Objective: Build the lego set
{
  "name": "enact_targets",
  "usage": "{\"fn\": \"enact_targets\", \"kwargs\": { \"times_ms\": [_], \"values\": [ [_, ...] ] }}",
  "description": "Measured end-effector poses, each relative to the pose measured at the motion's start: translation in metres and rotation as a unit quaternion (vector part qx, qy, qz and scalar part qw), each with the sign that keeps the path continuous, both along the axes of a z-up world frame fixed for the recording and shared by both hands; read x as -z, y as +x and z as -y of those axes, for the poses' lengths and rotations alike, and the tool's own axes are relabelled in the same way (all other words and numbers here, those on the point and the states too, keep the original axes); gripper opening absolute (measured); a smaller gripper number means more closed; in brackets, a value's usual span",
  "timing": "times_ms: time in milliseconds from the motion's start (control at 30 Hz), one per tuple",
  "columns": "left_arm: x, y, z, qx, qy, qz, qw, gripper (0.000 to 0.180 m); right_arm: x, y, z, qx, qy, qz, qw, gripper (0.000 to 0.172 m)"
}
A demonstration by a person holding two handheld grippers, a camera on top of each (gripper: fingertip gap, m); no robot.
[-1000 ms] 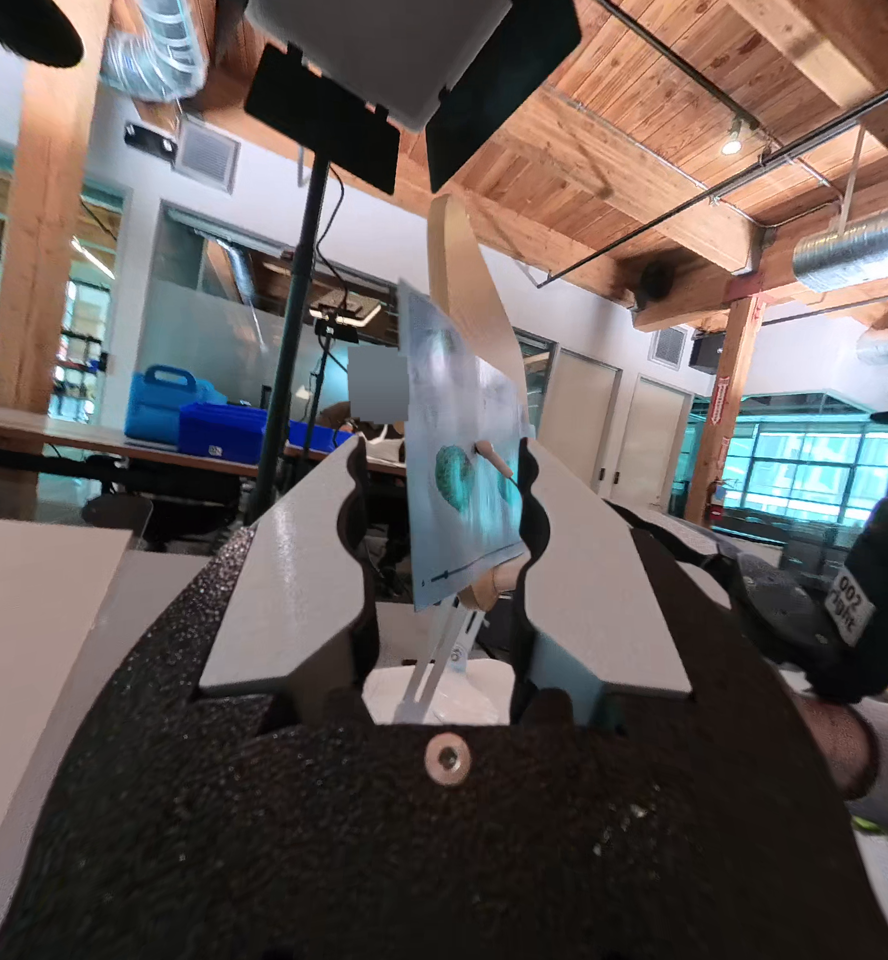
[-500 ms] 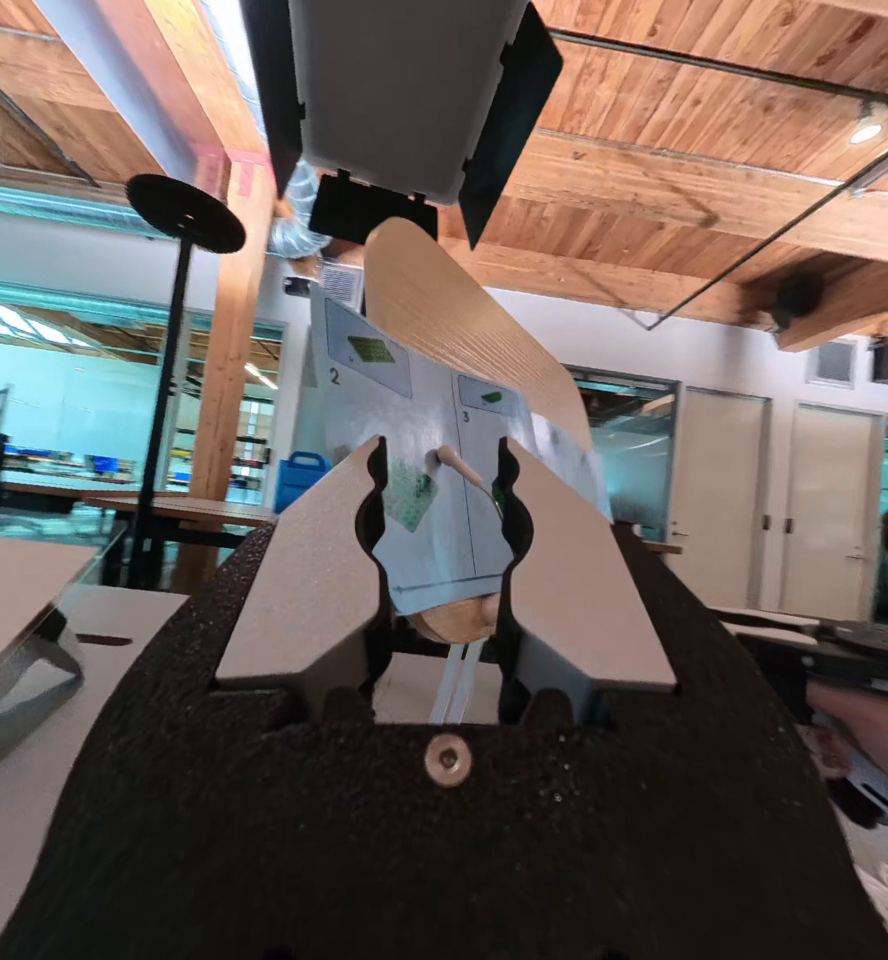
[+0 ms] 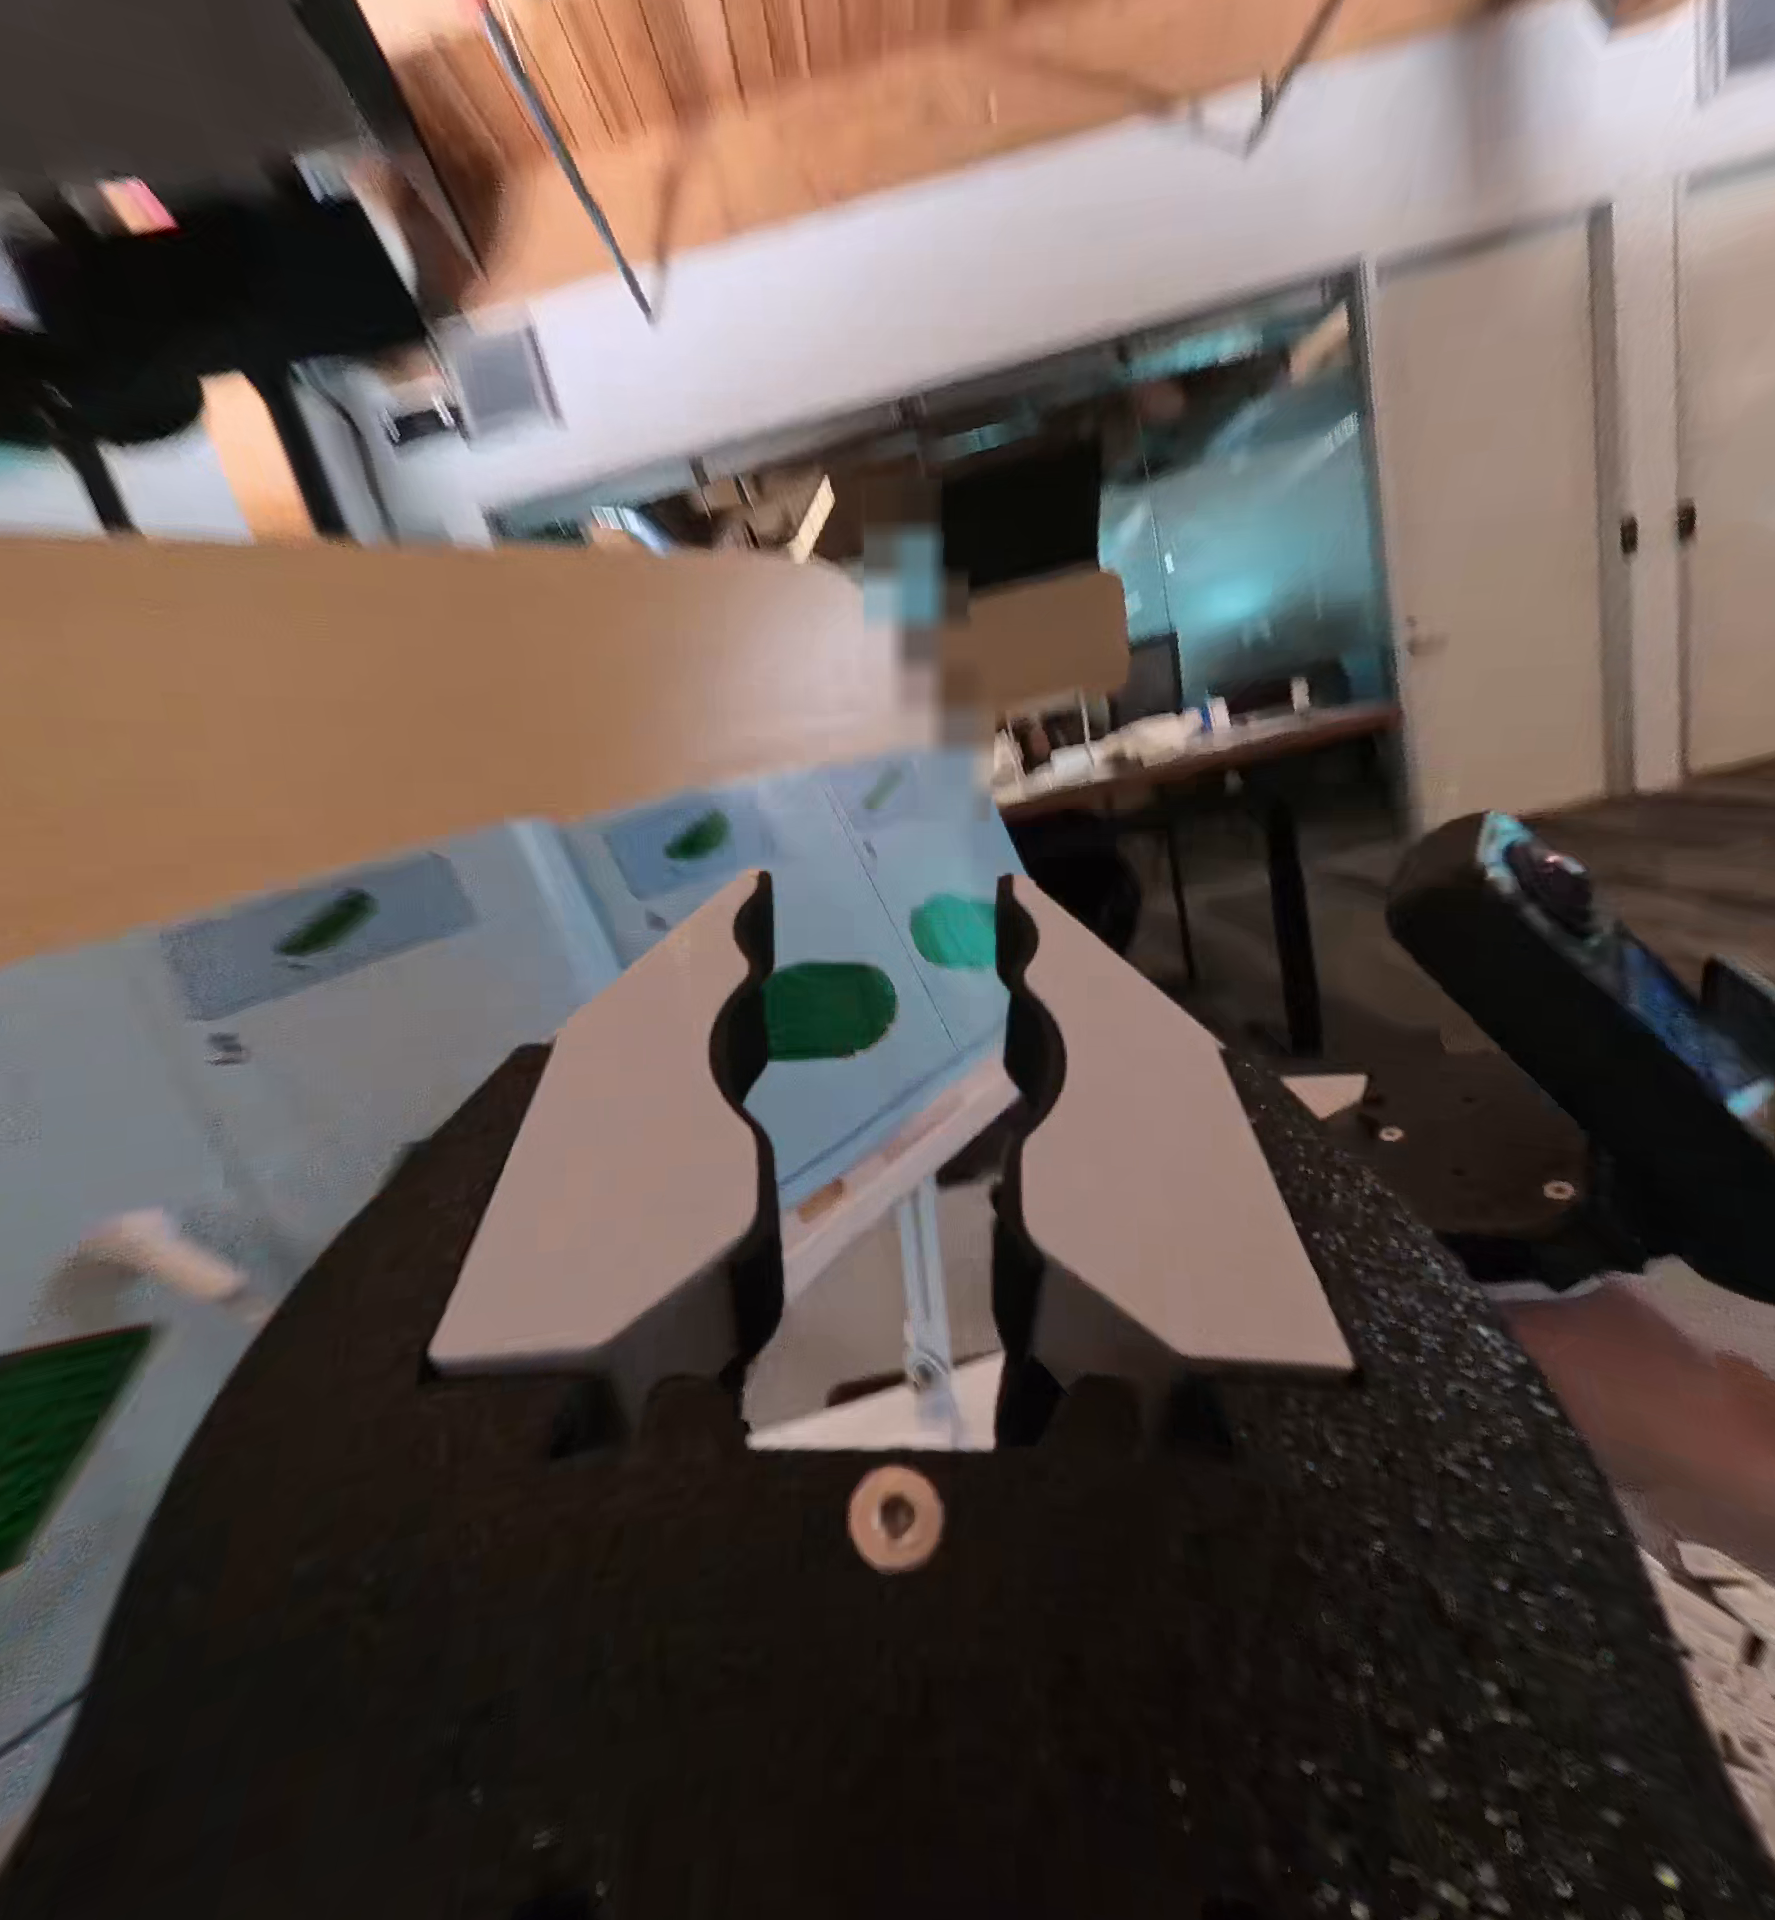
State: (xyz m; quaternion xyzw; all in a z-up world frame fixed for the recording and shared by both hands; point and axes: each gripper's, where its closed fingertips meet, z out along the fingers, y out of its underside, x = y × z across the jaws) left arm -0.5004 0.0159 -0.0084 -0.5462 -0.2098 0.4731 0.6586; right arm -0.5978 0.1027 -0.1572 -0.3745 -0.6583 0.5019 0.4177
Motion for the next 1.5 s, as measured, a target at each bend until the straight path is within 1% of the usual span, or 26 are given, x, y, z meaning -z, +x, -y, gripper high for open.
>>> {"fn": "enact_targets", "kwargs": {
  "times_ms": [33,100,133,167,200,267,367,433,500,567,633,667,800,900,1000,1100,1167,1300,1333,1367,1467,1500],
  "values": [
    [0.009,-0.019,-0.011,0.005,-0.012,0.045,0.999,0.043,0.000,-0.001,0.001,-0.002,0.003,-0.004,1.000,0.032],
    [0.025,-0.047,-0.033,0.029,-0.039,0.119,0.992,0.040,0.001,-0.003,0.004,-0.007,0.013,-0.011,1.000,0.028],
    [0.031,-0.054,-0.042,0.043,-0.056,0.139,0.988,0.028,0.001,-0.004,0.004,-0.005,0.019,-0.015,1.000,0.027],
    [0.033,-0.061,-0.048,0.045,-0.071,0.143,0.986,0.009,0.002,-0.005,0.005,-0.006,0.024,-0.017,1.000,0.026],
    [0.035,-0.067,-0.051,0.039,-0.088,0.145,0.985,0.000,0.002,-0.007,0.006,-0.006,0.029,-0.018,0.999,0.025],
    [0.045,-0.081,-0.055,0.023,-0.120,0.170,0.978,0.000,0.005,-0.009,0.004,-0.001,0.046,-0.020,0.999,0.021],
    [0.064,-0.095,-0.058,0.007,-0.147,0.217,0.965,0.000,0.007,-0.013,-0.002,0.017,0.084,-0.029,0.996,0.007],
    [0.068,-0.103,-0.055,-0.012,-0.152,0.219,0.964,0.000,0.006,-0.013,-0.005,0.021,0.112,-0.043,0.993,0.000],
    [0.070,-0.106,-0.054,-0.014,-0.148,0.227,0.963,0.000,0.005,-0.013,-0.009,0.027,0.143,-0.055,0.988,0.000],
    [0.071,-0.109,-0.052,-0.011,-0.138,0.235,0.962,0.000,-0.001,-0.015,-0.019,0.052,0.195,-0.080,0.976,0.000],
    [0.071,-0.111,-0.051,-0.010,-0.133,0.238,0.962,0.000,-0.007,-0.017,-0.027,0.075,0.257,-0.109,0.957,0.000],
    [0.071,-0.111,-0.050,-0.009,-0.132,0.239,0.962,0.000,-0.011,-0.019,-0.031,0.088,0.294,-0.124,0.944,0.000],
    [0.071,-0.112,-0.052,-0.017,-0.135,0.242,0.961,0.000,-0.025,-0.022,-0.040,0.123,0.438,-0.181,0.872,0.000],
    [0.071,-0.112,-0.052,-0.019,-0.136,0.243,0.960,0.000,-0.035,-0.023,-0.043,0.132,0.513,-0.216,0.820,0.000],
    [0.071,-0.112,-0.052,-0.018,-0.135,0.242,0.961,0.000,-0.047,-0.025,-0.046,0.143,0.553,-0.235,0.787,0.000],
    [0.072,-0.112,-0.052,-0.025,-0.151,0.237,0.959,0.000,-0.060,-0.028,-0.045,0.149,0.591,-0.255,0.750,0.000],
    [0.072,-0.112,-0.052,-0.024,-0.154,0.240,0.958,0.000,-0.067,-0.030,-0.043,0.147,0.621,-0.271,0.721,0.000],
    [0.071,-0.113,-0.052,-0.017,-0.141,0.248,0.958,0.000,-0.074,-0.030,-0.040,0.141,0.667,-0.290,0.671,0.000],
    [0.071,-0.113,-0.052,-0.016,-0.140,0.248,0.958,0.000,-0.074,-0.030,-0.040,0.141,0.675,-0.294,0.662,0.000],
    [0.071,-0.113,-0.052,-0.016,-0.140,0.248,0.958,0.000,-0.074,-0.029,-0.041,0.141,0.676,-0.296,0.661,0.000],
    [0.071,-0.113,-0.052,-0.017,-0.141,0.245,0.959,0.000,-0.078,-0.027,-0.047,0.163,0.654,-0.293,0.678,0.000],
    [0.071,-0.113,-0.053,-0.017,-0.141,0.246,0.959,0.000,-0.079,-0.027,-0.050,0.168,0.642,-0.286,0.691,0.000]
  ]
}}
